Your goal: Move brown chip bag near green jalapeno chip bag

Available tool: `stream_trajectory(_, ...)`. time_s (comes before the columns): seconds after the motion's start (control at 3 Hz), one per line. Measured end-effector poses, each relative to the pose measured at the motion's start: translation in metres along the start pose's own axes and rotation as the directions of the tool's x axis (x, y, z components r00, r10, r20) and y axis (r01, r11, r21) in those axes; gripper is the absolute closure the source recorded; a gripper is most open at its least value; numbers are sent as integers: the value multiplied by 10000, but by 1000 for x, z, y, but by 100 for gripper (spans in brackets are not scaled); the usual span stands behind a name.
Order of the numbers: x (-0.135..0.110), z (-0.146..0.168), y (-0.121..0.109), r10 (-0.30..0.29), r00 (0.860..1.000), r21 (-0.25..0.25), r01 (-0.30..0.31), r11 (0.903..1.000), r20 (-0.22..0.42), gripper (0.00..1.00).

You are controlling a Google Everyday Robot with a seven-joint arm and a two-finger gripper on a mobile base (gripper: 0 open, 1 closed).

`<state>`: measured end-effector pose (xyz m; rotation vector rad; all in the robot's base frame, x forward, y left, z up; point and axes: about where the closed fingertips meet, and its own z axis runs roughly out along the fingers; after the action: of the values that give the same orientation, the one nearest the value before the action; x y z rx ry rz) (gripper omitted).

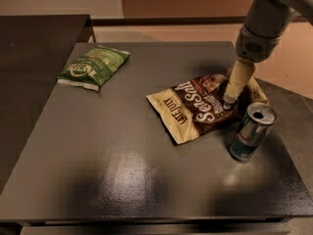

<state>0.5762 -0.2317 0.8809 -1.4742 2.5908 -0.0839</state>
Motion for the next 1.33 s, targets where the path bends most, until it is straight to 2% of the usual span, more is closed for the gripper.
stream_trajectory(0.33, 4, 14, 2, 107, 9997, -427, -117, 9990, -222, 0)
stream_trajectory(0.67, 1, 19, 7, 30, 9998, -757, -46, 9971, -202, 18)
stream_trajectory(1.33, -11, 13, 13, -200, 9998, -987, 206, 9949, 66, 65)
